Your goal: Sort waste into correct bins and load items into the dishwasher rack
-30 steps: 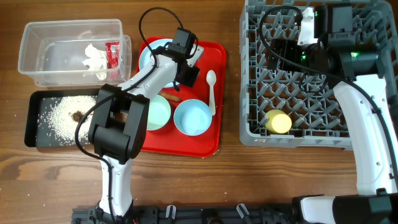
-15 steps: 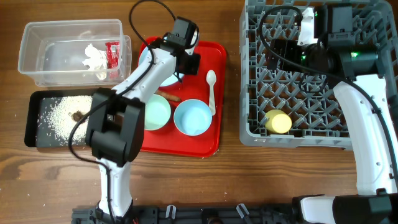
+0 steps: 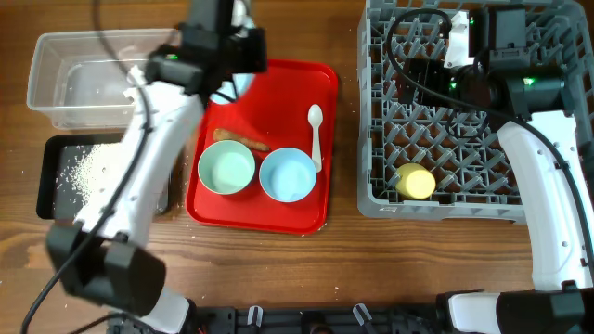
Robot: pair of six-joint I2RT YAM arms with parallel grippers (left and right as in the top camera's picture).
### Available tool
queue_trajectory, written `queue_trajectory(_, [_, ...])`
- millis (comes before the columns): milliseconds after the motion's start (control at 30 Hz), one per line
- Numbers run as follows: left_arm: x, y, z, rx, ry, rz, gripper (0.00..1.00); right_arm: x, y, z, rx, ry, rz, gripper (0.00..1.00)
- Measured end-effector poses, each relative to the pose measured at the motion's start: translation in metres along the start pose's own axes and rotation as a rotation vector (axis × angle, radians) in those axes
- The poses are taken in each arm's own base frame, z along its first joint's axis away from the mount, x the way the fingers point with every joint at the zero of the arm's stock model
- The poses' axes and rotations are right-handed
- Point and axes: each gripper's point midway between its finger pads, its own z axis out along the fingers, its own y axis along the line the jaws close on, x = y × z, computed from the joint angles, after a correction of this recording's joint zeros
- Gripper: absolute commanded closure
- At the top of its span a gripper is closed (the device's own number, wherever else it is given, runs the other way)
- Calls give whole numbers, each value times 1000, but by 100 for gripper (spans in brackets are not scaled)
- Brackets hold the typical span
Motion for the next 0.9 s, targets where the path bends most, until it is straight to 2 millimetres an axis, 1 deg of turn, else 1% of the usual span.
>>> queue_trajectory(33, [-14, 15, -13, -4, -40, -47, 96, 0, 0, 0, 0, 0, 0, 0])
queue_trajectory(100, [-27, 36, -23, -18, -78, -99, 96, 0, 0, 0, 0, 0, 0, 0])
queue_trajectory(167, [-41, 71, -32, -46, -120, -185, 96, 0, 0, 0, 0, 0, 0, 0])
queue_trajectory(200, [-46, 95, -38, -72, -140, -241, 96, 0, 0, 0, 0, 0, 0, 0])
queue_trajectory(300, [-57, 136, -50, -116, -189, -328, 96, -1, 0, 0, 0, -2, 0, 0])
queue_trajectory(333, [-58, 139, -52, -118, -195, -343, 96, -1, 0, 0, -1, -4, -1, 0])
queue_trajectory(367, [-62, 165, -61, -150, -225, -384, 96, -2, 0, 0, -1, -7, -1, 0])
queue_trajectory(433, [-65, 181, -67, -169, -246, -418, 96, -2, 0, 0, -1, -7, -1, 0])
queue_trajectory(467, [-65, 187, -70, -174, -251, -435, 96, -2, 0, 0, -1, -7, -1, 0])
queue_trajectory(500, [-65, 189, -71, -176, -253, -444, 96, -2, 0, 0, -1, -7, -1, 0])
queue_trajectory(567, [-63, 189, -70, -170, -245, -468, 96, -2, 0, 0, -1, -7, -1, 0])
queue_trajectory(633, [-56, 189, -69, -169, -223, -519, 96, -2, 0, 0, -1, -7, -1, 0])
queue_trajectory(733, [-41, 190, -69, -182, -171, -611, 96, -2, 0, 0, -1, -7, -1, 0])
queue_trajectory(800, [-31, 187, -74, -190, -140, -659, 96, -2, 0, 0, -1, -7, -1, 0])
queue_trajectory(867, [-34, 180, -81, -166, -152, -657, 96, -2, 0, 0, -1, -7, -1, 0])
queue_trajectory(900, [-38, 171, -84, -128, -157, -637, 96, -2, 0, 0, -1, -7, -1, 0])
